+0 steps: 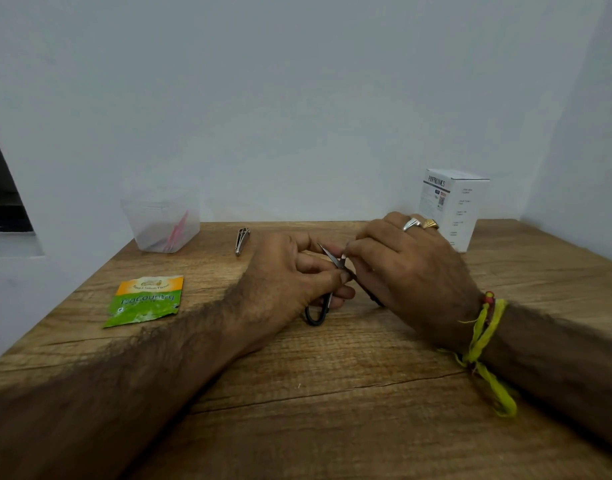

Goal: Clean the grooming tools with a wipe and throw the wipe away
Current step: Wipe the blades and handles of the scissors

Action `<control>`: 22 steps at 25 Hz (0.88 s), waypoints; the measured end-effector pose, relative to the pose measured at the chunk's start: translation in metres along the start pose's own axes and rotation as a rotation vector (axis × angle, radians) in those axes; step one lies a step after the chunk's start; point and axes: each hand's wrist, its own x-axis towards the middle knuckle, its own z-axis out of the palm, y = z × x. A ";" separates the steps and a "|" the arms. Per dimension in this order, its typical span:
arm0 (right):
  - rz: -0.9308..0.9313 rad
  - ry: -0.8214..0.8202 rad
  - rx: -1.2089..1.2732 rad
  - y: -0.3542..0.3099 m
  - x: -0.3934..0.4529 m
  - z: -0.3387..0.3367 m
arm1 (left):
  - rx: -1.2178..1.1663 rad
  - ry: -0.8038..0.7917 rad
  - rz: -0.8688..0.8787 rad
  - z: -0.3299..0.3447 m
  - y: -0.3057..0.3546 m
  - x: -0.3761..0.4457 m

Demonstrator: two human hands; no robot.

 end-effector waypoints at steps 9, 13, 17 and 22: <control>0.065 0.076 0.218 -0.003 -0.004 0.002 | -0.034 0.022 -0.022 -0.001 -0.002 0.002; 0.053 -0.044 0.259 0.000 -0.006 0.003 | -0.035 0.016 -0.034 0.000 -0.002 0.001; 0.043 -0.053 0.229 0.000 -0.004 0.002 | -0.036 0.015 -0.028 -0.002 -0.002 0.001; 0.051 -0.034 0.166 0.001 -0.003 -0.001 | -0.010 0.019 -0.013 0.000 0.000 0.000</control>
